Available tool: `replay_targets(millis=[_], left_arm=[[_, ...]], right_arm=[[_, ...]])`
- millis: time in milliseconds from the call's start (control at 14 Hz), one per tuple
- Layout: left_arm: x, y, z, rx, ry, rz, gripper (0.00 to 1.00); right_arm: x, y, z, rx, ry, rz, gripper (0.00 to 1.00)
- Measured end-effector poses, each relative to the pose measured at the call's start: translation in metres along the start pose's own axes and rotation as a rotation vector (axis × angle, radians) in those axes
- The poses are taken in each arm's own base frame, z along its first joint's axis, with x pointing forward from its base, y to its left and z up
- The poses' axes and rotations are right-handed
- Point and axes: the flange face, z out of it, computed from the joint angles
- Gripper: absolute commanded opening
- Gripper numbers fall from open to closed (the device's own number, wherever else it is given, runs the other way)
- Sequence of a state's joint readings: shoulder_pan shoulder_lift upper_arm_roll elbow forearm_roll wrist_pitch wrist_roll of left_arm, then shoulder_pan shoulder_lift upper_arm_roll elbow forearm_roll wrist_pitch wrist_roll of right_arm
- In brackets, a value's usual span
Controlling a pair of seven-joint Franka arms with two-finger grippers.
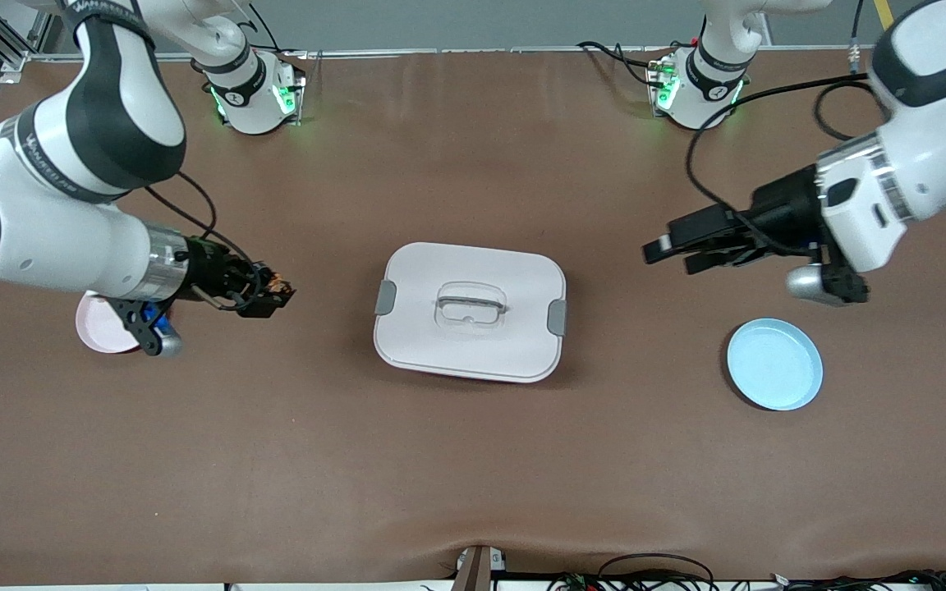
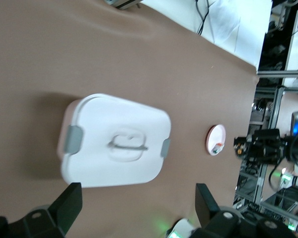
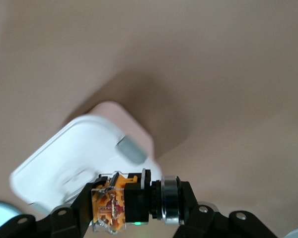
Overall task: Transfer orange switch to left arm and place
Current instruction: 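Lift the switch with the right gripper while the left gripper approaches, then grasp the switch with the left gripper above the white box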
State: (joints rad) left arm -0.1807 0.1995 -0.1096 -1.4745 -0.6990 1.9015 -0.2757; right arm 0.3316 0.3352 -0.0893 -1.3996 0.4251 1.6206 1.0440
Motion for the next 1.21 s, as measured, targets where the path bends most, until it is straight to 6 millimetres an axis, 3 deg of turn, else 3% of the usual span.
replay_targets(millis=[214, 356, 641, 926, 1211], left_arm=[[-0.004, 0.022, 0.040, -0.017, 0.028, 0.013, 1.00], [-0.004, 0.027, 0.065, -0.024, 0.032, 0.013, 1.00], [-0.004, 0.032, 0.100, -0.053, 0.025, 0.000, 1.00], [-0.013, 0.046, 0.120, -0.062, 0.037, 0.022, 1.00], [-0.020, 0.057, 0.148, -0.074, 0.069, 0.048, 1.00]], right_arm=[[-0.048, -0.032, -0.004, 0.046, -0.009, 0.130, 0.00], [-0.070, -0.055, 0.000, 0.092, -0.035, 0.225, 0.00], [-0.082, -0.090, 0.020, 0.183, -0.073, 0.354, 0.00], [-0.113, -0.126, 0.048, 0.236, -0.084, 0.436, 0.00], [-0.125, -0.143, 0.052, 0.295, -0.109, 0.472, 0.00]])
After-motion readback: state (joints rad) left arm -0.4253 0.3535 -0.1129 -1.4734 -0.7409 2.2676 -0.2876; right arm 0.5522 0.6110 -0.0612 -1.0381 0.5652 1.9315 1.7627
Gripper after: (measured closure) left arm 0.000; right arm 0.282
